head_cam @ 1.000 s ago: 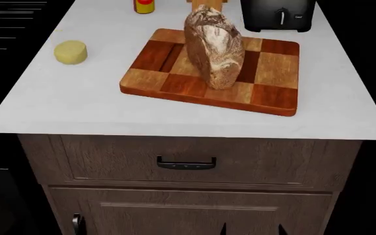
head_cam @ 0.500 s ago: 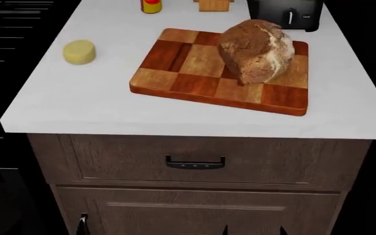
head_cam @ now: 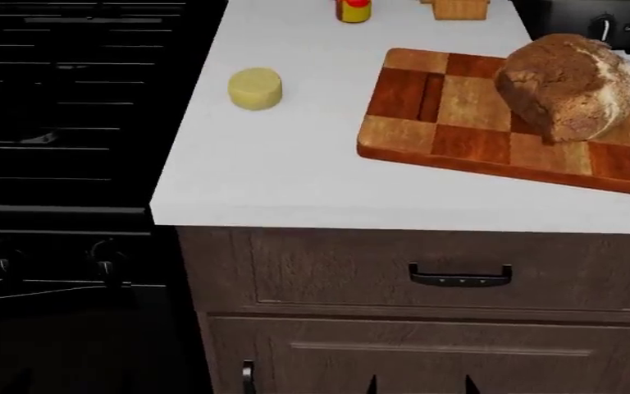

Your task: Pick up the wedge of cheese and place it on the slice of bread to prepare a simple cheese on bread dish.

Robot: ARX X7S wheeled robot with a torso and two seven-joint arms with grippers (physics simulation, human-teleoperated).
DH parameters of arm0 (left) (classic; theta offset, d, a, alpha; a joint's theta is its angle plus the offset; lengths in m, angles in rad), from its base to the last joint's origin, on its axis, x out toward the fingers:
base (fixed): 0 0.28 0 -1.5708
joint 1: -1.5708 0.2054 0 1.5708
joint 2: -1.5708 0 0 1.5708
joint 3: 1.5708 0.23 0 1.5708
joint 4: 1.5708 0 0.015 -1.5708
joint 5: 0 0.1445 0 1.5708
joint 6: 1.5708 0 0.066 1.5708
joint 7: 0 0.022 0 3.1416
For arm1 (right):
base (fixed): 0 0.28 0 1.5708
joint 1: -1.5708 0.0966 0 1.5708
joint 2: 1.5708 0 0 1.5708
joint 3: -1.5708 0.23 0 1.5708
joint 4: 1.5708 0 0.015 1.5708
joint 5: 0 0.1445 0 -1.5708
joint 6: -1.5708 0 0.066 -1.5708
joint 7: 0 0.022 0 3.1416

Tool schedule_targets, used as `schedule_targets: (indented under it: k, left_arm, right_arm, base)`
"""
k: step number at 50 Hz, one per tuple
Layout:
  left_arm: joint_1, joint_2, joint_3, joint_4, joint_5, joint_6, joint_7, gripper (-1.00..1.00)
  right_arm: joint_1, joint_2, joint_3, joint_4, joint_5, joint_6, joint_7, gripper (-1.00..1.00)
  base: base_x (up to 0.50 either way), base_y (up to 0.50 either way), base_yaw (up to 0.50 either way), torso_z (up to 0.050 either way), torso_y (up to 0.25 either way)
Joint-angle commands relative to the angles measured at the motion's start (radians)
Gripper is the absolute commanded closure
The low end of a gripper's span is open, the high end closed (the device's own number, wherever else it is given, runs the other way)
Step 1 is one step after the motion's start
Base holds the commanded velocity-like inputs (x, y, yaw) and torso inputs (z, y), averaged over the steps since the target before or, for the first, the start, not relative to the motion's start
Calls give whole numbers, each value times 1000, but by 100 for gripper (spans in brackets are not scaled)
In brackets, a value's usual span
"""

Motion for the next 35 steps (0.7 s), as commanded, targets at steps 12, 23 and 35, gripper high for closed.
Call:
schedule_targets:
  k: [12,23,35]
  left_arm:
    - [-9,-20,22,-22,-18,15,-37,-100]
    - [4,-40,25,59,-22,-10,-61,-100]
    - [-146,-114,18,378,-124,-426,-60,-100]
  right_arm:
    - [10,24,-34,6,20,-6,21,-100]
    - [-6,42,-35,-82,44,59,34,-100]
    - [105,113,-2,-440,121,493,44,-100]
  base:
    - [0,500,0,0,0]
    - [0,92,0,28,0]
    - [0,0,0,50,0]
